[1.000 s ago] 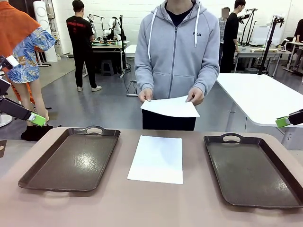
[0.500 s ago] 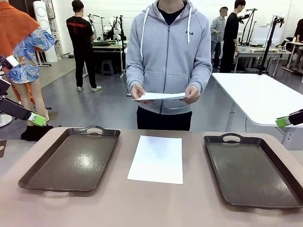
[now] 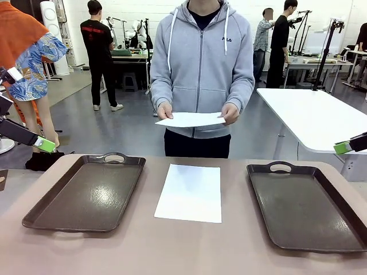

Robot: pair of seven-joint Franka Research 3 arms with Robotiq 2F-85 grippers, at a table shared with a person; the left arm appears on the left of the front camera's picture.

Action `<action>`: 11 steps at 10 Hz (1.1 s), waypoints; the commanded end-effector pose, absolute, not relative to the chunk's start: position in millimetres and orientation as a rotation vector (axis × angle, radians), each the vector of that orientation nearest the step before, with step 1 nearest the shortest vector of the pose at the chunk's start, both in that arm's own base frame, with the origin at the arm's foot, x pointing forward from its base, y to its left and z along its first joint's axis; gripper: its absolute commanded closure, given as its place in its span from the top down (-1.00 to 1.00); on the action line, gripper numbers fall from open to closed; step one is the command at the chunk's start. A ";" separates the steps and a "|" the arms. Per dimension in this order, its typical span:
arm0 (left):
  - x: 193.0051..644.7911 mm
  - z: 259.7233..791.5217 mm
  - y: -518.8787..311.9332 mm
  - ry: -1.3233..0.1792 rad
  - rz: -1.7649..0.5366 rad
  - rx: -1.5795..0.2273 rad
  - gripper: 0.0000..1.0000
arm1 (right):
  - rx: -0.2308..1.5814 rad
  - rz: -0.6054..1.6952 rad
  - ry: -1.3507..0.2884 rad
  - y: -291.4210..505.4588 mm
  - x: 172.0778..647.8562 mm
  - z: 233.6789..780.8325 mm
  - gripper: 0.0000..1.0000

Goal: Sort the A4 documents.
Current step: Receive the A4 Paper.

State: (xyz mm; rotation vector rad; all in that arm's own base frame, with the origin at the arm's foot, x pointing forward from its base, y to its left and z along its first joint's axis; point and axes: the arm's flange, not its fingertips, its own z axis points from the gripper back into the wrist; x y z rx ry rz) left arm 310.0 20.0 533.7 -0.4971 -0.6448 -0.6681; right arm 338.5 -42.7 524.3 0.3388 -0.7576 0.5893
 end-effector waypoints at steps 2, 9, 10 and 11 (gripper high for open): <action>311.8 531.8 20.7 -0.646 -0.679 -0.508 1.00 | 0.344 0.594 -0.762 -42.9 338.7 524.1 1.00; 311.8 531.8 20.7 -0.646 -0.679 -0.508 1.00 | 0.344 0.594 -0.762 -42.9 338.7 524.1 1.00; 311.8 531.8 20.7 -0.646 -0.679 -0.508 1.00 | 0.344 0.594 -0.762 -42.9 338.7 524.1 1.00; 311.8 531.8 20.7 -0.646 -0.679 -0.508 1.00 | 0.344 0.594 -0.762 -42.9 338.7 524.1 1.00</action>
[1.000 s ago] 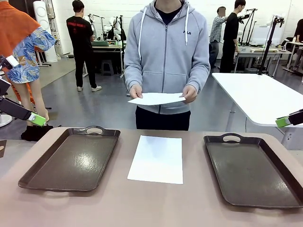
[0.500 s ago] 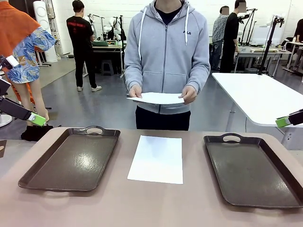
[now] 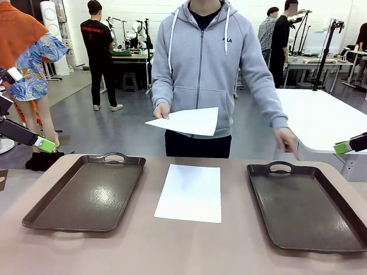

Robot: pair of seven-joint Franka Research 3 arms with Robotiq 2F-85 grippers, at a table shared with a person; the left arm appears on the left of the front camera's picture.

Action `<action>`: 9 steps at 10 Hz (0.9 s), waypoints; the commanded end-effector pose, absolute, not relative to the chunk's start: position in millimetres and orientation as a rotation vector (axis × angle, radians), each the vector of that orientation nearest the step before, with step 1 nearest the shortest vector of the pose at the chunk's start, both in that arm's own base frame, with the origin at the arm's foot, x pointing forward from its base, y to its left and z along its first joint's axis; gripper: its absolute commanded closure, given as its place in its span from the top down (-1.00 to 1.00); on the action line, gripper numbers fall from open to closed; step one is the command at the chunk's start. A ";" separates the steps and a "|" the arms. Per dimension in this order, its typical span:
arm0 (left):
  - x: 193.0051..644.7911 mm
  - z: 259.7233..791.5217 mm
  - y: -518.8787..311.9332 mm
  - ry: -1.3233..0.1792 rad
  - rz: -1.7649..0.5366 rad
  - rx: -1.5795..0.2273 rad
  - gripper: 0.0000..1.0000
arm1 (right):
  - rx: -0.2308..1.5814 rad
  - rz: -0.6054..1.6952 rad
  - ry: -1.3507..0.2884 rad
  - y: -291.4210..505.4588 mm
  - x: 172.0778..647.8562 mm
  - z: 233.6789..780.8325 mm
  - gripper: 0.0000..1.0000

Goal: Sort the A4 documents.
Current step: Receive the A4 Paper.

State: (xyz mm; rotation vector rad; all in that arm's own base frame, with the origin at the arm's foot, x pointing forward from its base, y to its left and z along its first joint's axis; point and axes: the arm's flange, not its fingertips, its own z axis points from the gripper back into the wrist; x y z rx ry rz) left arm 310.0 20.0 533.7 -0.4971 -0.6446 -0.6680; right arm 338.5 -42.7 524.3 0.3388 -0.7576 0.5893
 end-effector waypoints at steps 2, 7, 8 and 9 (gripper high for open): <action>311.8 531.8 20.7 -0.646 -0.679 -0.508 1.00 | 0.344 0.594 -0.762 -42.9 338.7 524.1 1.00; 311.8 531.8 20.7 -0.646 -0.679 -0.508 1.00 | 0.344 0.594 -0.762 -42.9 338.7 524.1 1.00; 311.8 531.8 20.7 -0.646 -0.679 -0.508 1.00 | 0.344 0.594 -0.762 -42.9 338.7 524.1 1.00; 311.8 531.8 20.7 -0.646 -0.679 -0.508 1.00 | 0.344 0.594 -0.762 -42.9 338.7 524.1 1.00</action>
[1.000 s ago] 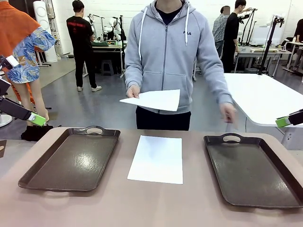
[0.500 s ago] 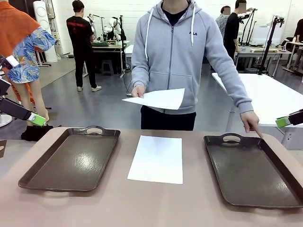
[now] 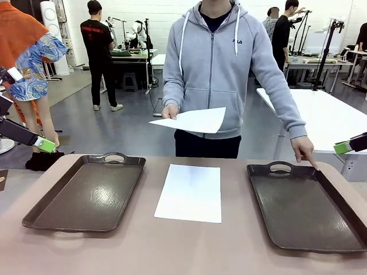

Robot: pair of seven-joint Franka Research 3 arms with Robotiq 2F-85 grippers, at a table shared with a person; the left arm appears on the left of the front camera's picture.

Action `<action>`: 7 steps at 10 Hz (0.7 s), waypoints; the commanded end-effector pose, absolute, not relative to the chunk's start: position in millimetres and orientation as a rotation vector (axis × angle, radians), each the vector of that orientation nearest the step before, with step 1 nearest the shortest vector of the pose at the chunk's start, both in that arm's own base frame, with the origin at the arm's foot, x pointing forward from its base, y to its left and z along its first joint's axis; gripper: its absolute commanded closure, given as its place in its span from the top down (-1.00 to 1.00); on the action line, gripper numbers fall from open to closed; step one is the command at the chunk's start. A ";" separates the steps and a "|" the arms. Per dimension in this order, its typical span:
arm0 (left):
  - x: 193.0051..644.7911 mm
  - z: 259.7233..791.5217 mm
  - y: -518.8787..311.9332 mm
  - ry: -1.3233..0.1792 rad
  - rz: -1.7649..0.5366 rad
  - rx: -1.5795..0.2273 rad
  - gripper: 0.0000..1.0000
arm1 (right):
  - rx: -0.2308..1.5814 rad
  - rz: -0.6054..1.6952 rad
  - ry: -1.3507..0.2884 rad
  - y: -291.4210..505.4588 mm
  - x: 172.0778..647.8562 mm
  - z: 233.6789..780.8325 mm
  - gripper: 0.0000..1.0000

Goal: Sort the A4 documents.
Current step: Receive the A4 Paper.

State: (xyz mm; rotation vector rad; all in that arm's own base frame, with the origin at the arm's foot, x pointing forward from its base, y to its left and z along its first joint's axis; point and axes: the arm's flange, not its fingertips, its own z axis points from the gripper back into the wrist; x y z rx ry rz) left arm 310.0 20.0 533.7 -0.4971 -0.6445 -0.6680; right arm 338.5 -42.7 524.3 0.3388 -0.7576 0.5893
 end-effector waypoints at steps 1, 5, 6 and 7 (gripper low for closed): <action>311.8 531.8 20.7 -0.646 -0.679 -0.508 1.00 | 0.344 0.594 -0.762 -42.9 338.7 524.1 1.00; 311.8 531.8 20.7 -0.646 -0.679 -0.508 1.00 | 0.344 0.594 -0.762 -42.9 338.7 524.1 1.00; 311.8 531.8 20.7 -0.646 -0.679 -0.508 1.00 | 0.344 0.594 -0.762 -42.9 338.7 524.1 1.00; 311.8 531.8 20.7 -0.646 -0.679 -0.508 1.00 | 0.344 0.594 -0.762 -42.9 338.7 524.1 1.00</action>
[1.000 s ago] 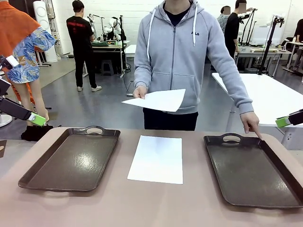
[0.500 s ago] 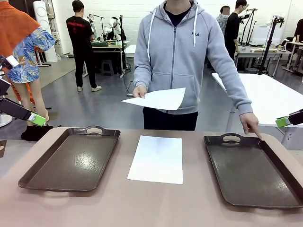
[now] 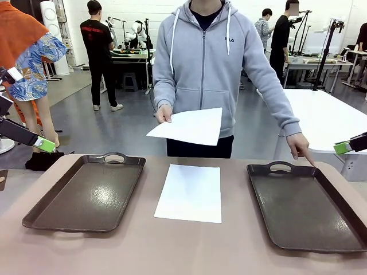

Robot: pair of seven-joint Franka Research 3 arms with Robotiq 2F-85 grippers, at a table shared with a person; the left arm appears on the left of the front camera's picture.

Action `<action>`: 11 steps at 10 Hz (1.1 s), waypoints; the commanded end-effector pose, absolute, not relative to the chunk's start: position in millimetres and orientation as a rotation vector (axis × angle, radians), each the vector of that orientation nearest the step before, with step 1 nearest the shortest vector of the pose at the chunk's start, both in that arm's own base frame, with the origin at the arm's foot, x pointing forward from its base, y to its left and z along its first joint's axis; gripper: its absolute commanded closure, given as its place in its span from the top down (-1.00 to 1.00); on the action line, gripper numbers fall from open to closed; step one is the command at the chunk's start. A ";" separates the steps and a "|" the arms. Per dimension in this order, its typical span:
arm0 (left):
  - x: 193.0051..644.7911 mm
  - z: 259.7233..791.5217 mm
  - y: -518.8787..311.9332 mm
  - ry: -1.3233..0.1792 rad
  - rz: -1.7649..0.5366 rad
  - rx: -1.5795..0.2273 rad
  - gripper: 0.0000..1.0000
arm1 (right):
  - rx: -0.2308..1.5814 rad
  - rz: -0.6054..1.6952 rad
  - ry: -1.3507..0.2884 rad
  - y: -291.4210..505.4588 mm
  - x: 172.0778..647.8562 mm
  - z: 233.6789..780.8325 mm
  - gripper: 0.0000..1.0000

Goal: Sort the A4 documents.
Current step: Receive the A4 Paper.

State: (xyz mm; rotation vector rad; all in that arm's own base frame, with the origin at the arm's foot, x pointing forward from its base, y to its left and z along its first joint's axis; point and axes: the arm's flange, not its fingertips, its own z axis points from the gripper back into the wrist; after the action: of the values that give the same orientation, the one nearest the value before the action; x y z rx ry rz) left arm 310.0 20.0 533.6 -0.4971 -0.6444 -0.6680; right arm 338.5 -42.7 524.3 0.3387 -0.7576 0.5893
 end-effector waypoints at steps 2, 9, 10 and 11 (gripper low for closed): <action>311.8 531.8 20.7 -0.646 -0.679 -0.508 1.00 | 0.344 0.594 -0.762 -42.9 338.7 524.1 1.00; 311.8 531.8 20.7 -0.646 -0.679 -0.508 1.00 | 0.344 0.594 -0.762 -42.9 338.7 524.1 1.00; 311.8 531.8 20.7 -0.646 -0.679 -0.508 1.00 | 0.344 0.594 -0.762 -42.9 338.7 524.1 1.00; 311.8 531.8 20.7 -0.646 -0.679 -0.508 1.00 | 0.344 0.594 -0.762 -42.9 338.7 524.1 1.00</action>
State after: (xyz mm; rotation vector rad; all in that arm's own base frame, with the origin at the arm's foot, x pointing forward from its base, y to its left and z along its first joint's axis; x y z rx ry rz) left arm 310.1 20.0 533.6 -0.4971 -0.6442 -0.6680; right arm 338.5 -42.7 524.3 0.3388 -0.7576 0.5893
